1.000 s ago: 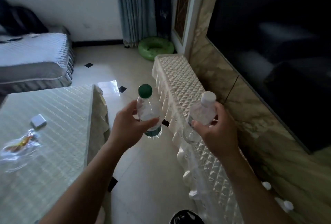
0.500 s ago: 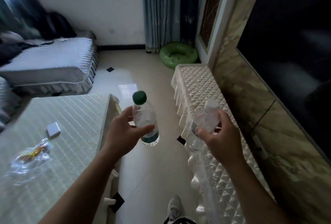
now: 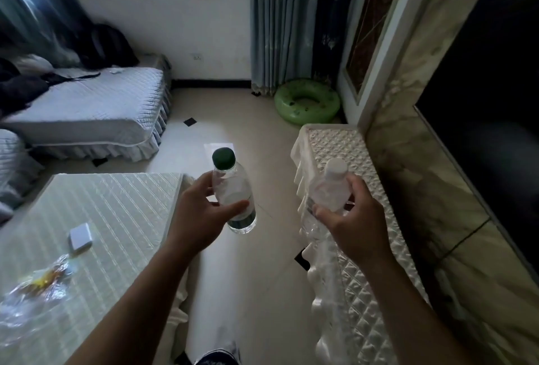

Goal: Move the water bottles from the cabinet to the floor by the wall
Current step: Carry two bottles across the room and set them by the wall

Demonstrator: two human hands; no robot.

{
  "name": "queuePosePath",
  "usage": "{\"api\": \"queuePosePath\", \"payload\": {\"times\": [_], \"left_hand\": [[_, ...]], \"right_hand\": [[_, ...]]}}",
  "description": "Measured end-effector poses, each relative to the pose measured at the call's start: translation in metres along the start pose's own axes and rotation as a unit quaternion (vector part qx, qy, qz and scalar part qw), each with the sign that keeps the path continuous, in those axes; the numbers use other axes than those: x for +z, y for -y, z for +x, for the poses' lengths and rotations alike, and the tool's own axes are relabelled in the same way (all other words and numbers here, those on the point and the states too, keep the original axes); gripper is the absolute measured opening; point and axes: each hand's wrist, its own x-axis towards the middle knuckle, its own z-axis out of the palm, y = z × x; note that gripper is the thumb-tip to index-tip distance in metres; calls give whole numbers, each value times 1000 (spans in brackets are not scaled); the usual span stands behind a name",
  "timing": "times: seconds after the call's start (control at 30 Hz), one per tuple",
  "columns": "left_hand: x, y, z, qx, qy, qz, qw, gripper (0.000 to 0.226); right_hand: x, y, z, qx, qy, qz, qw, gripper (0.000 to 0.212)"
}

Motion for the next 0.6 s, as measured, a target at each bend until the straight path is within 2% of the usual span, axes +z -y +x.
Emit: {"api": "queuePosePath", "payload": {"times": [0.4, 0.6], "left_hand": [[-39, 53, 173, -1, 6, -19, 1000, 56], [-69, 69, 268, 25, 10, -15, 1000, 54]], "right_hand": [[103, 38, 151, -5, -3, -18, 1000, 73], [163, 68, 222, 0, -21, -14, 1000, 63]]}}
